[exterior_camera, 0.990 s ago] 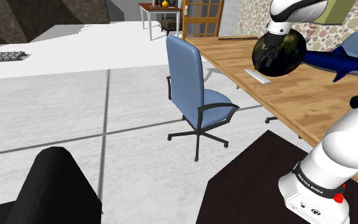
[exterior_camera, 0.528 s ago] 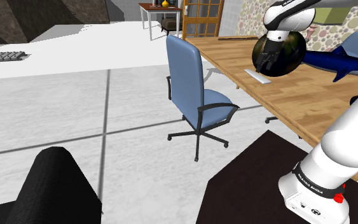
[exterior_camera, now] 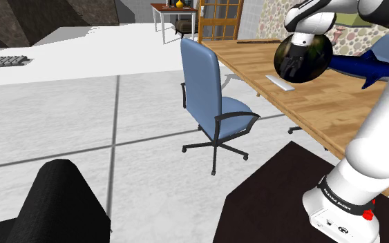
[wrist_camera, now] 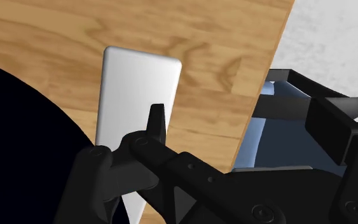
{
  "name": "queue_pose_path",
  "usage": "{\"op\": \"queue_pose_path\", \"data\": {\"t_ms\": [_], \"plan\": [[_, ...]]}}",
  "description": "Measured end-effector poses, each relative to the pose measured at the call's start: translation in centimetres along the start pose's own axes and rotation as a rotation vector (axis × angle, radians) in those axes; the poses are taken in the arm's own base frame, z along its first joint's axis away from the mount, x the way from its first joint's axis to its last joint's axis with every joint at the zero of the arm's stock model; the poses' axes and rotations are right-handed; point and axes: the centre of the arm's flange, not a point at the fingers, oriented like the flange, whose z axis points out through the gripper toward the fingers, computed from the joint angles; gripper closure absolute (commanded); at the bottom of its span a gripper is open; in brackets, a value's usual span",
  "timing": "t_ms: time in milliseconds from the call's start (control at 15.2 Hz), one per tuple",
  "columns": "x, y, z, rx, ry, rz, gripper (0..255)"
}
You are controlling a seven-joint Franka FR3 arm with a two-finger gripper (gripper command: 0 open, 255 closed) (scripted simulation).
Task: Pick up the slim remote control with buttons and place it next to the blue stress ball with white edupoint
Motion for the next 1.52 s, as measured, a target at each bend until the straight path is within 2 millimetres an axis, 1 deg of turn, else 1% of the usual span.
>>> {"op": "queue_pose_path", "data": {"t_ms": [132, 198, 264, 330, 396, 462, 528, 594, 660, 792, 858, 924, 990, 1056, 1122, 1188, 1254, 1320, 1386, 1452, 1518], "plan": [[-0.1, 0.7, -0.3, 0.031, -0.006, -0.004, 0], [-0.1, 0.6, -0.3, 0.047, -0.004, -0.006, 0], [0.1, 1.3, -0.5, 0.07, -0.011, -0.009, 0], [0.3, 1.3, 1.0, 0.081, -0.038, 0.0, 0], [0.1, 1.3, 1.3, 0.063, -0.022, -0.006, 0], [0.3, 1.9, 1.1, 0.056, 0.003, -0.009, 0], [0.8, 1.9, 1.1, 0.072, -0.004, -0.01, 0], [0.3, 2.2, 1.2, 0.067, -0.002, -0.009, 0], [0.2, 1.9, 1.7, 0.046, 0.019, -0.01, 0], [0.4, 2.2, 1.5, 0.054, 0.015, -0.012, 0], [0.1, 2.2, 1.6, 0.054, 0.017, -0.018, 0], [0.5, 2.7, 1.7, 0.039, 0.032, -0.013, 0], [0.4, 2.6, 2.0, 0.044, 0.047, -0.01, 0], [0.8, 2.5, 2.2, 0.037, 0.039, -0.002, 0], [0.6, 2.8, 2.8, 0.022, 0.033, -0.007, 255], [0.2, 3.2, 2.7, -0.001, 0.049, -0.01, 255], [0.1, 3.7, 2.0, -0.03, 0.073, -0.005, 255], [0.3, 3.6, 1.8, -0.066, 0.102, 0.0, 255], [1.0, 3.4, 1.8, -0.088, 0.121, 0.001, 255], [1.1, 3.5, 3.3, -0.098, 0.106, 0.007, 255], [0.6, 3.6, 5.8, -0.1, 0.074, 0.014, 255]]}}
